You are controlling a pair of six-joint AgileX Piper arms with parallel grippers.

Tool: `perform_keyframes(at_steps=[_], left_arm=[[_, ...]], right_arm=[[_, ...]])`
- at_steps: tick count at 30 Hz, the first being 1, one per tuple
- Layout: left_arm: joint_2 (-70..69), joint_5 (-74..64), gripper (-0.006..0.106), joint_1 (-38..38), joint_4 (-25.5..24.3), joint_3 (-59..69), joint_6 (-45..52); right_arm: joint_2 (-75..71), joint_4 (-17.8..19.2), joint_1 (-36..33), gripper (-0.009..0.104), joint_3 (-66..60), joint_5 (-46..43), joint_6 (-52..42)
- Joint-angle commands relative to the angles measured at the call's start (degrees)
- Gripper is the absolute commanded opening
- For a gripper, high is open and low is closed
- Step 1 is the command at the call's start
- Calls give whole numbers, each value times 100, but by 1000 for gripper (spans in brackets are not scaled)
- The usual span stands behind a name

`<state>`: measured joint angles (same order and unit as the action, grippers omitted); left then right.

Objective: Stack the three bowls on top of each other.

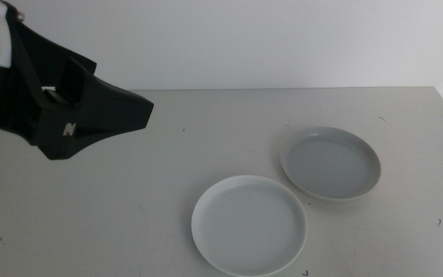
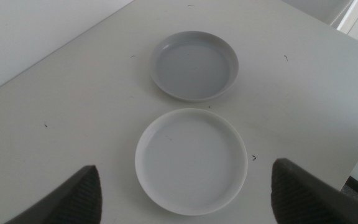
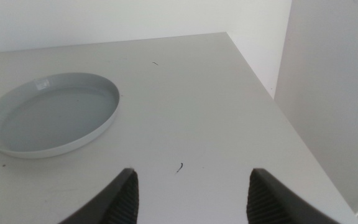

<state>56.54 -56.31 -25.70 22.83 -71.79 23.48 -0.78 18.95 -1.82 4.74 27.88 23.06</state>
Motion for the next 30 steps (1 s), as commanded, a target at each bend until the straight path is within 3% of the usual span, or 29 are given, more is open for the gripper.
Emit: perform_keyframes(at_steps=[1, 5, 20, 25, 30], left_arm=[[-58, 290, 105, 1, 164, -126, 1], [-58, 294, 105, 1, 158, -126, 1], [-58, 290, 105, 1, 165, -126, 1], [-58, 290, 105, 1, 165, -126, 1], [-58, 290, 105, 1, 165, -126, 1]], right_arm=[[-111, -94, 39, 45, 180, -371, -24], [299, -451, 39, 45, 651, -105, -24], [3667, -1002, 39, 45, 3984, 1640, -24], [4920, -1233, 39, 45, 5243, 2473, -891], [6476, -2009, 39, 45, 6681, 3315, -1545]])
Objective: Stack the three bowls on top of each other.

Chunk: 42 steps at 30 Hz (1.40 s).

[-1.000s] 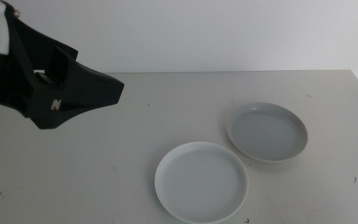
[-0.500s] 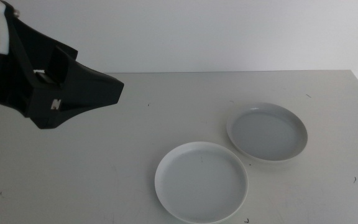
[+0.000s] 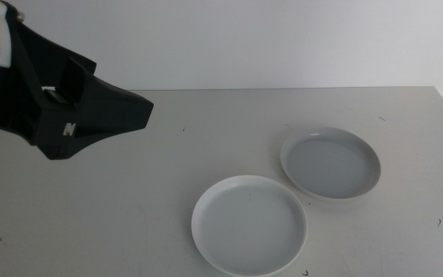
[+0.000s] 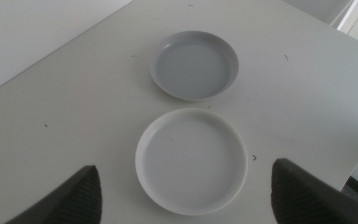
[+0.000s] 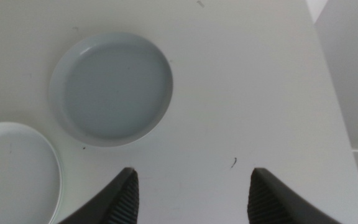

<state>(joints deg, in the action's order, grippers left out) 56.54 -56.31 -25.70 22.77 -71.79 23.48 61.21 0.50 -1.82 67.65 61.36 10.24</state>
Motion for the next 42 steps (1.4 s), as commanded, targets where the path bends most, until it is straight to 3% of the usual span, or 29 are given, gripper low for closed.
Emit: perform_keyframes(at_steps=[1, 16, 24, 33, 42], left_arm=[[-58, 290, 105, 1, 171, -126, 1], [-58, 290, 105, 1, 171, -126, 1], [-58, 290, 105, 1, 171, -126, 1], [-58, 290, 105, 1, 171, -126, 1], [-58, 290, 105, 1, 171, -126, 1]], right_arm=[[531, -266, 39, 45, 586, 95, -366], [3404, -617, 45, 45, 2169, 344, -250], [4697, -592, 45, 46, 2798, 345, -207], [5360, -604, 45, 62, 2903, 48, -207], [5864, -629, 40, 60, 2903, -130, -207]])
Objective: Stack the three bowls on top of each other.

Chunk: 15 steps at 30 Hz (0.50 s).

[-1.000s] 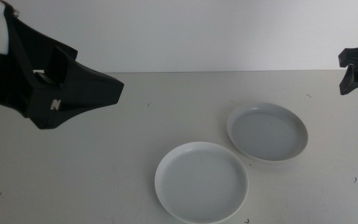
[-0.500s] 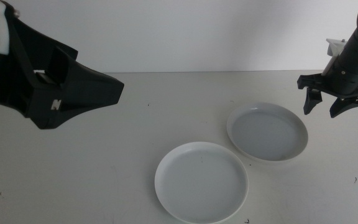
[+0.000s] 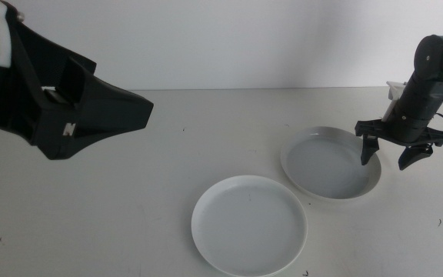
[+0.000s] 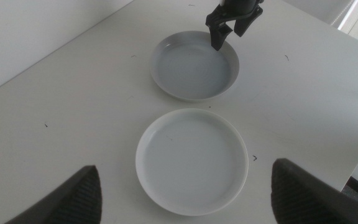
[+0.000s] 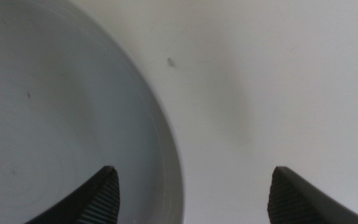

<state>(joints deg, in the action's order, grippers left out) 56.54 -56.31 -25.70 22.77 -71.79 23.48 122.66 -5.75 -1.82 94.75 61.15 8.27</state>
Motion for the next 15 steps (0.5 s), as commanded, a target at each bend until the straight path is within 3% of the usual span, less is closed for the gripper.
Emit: perform_keyframes(at_steps=[1, 8, 15], left_arm=[[-58, 290, 105, 1, 171, -126, 1], [-58, 290, 105, 1, 171, -126, 1], [-58, 290, 105, 1, 171, -126, 1]], right_arm=[[-233, -14, 40, 59, 193, -126, -10], [48, -26, 40, 43, 193, -145, -16], [66, 32, 40, -1, 193, -276, -166]])
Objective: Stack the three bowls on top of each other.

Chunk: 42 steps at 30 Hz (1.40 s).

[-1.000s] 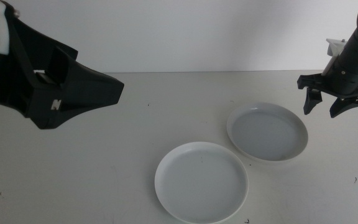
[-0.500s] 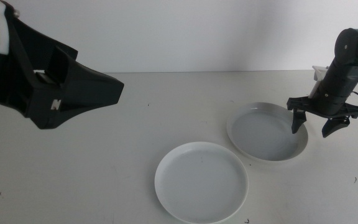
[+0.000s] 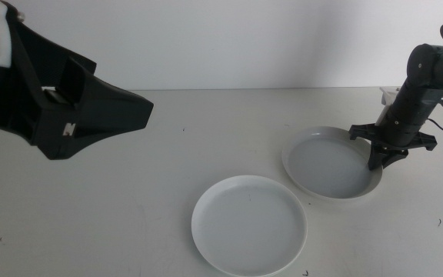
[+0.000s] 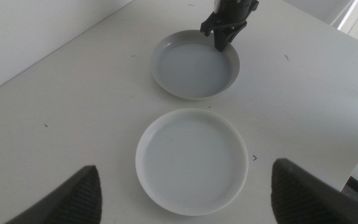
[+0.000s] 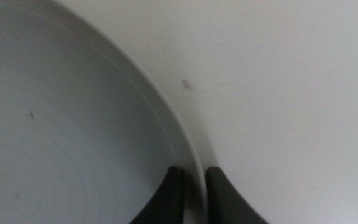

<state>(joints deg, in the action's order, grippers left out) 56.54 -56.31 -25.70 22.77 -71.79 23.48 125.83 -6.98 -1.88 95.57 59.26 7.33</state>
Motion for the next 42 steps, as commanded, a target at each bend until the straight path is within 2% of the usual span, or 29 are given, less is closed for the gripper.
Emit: perform_keyframes(at_steps=[1, 8, 12, 18, 22, 25, 36, 42], left_arm=[[-58, 290, 105, 1, 171, -126, 1], [-58, 290, 105, 1, 171, -126, 1], [-58, 290, 105, 1, 171, -126, 1], [-58, 290, 105, 1, 171, -126, 1], [-58, 290, 105, 1, 171, -126, 1], [-58, 290, 105, 1, 171, -126, 1], [-58, 290, 105, 1, 171, -126, 1], [-58, 290, 105, 1, 171, -126, 1]], right_arm=[[-251, 149, 45, -1, 111, -86, -66], [-802, 101, 45, -1, 111, -24, -249], [-1441, -172, 51, -1, 111, -18, -456], [-2288, -757, 46, -1, -36, 183, -832], [-2905, -1292, 46, -1, -605, 78, -1142], [-3324, -1514, -52, -1, -1099, 14, -1269], [-3937, -1583, -1135, -1, -2480, -821, -1242], [-3904, -1583, -1849, -1, -2934, -1644, -1216]])
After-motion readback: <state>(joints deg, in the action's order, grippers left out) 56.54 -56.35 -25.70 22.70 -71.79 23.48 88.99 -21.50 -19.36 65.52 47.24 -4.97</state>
